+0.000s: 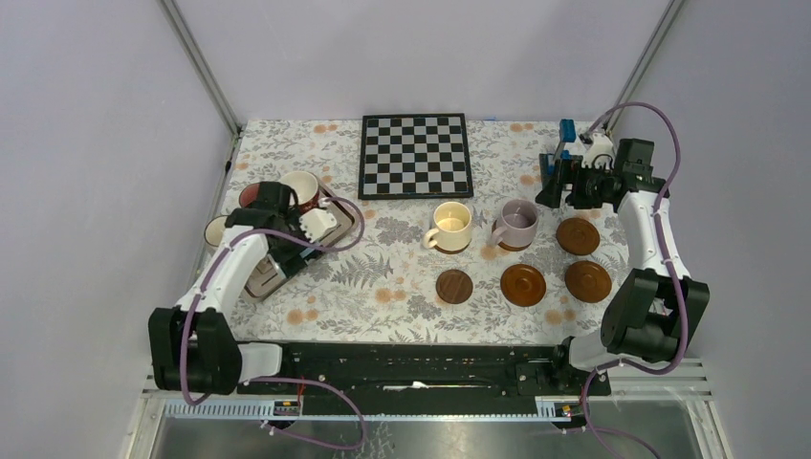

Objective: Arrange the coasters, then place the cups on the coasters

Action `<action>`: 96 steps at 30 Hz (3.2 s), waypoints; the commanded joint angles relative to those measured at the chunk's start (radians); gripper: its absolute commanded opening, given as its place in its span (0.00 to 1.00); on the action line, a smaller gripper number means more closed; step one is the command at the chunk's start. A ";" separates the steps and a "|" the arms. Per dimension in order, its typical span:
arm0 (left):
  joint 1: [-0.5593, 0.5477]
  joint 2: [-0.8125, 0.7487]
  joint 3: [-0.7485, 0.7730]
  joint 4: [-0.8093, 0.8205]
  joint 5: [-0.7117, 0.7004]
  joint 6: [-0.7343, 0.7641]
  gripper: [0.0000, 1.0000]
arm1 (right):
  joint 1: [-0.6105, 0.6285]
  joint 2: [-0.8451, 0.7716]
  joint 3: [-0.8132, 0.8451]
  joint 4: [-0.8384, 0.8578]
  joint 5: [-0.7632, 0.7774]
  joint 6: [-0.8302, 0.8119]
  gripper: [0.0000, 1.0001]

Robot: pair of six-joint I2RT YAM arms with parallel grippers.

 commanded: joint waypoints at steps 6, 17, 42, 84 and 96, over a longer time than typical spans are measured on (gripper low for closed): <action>-0.257 -0.181 -0.002 0.105 -0.205 0.194 0.18 | 0.077 0.031 0.142 -0.056 -0.096 0.037 0.98; -0.620 -0.443 -0.127 0.252 -0.337 0.655 0.17 | 0.210 0.023 0.260 -0.167 -0.220 -0.006 0.99; -0.821 -0.628 -0.309 0.431 -0.179 1.454 0.14 | 0.891 0.246 0.536 -0.470 -0.186 -0.083 0.83; -0.853 -0.596 -0.335 0.454 0.009 1.605 0.13 | 1.078 0.684 1.004 -0.873 -0.231 -0.306 0.43; -0.853 -0.580 -0.336 0.484 -0.005 1.596 0.31 | 1.078 0.704 1.050 -0.885 -0.240 -0.276 0.00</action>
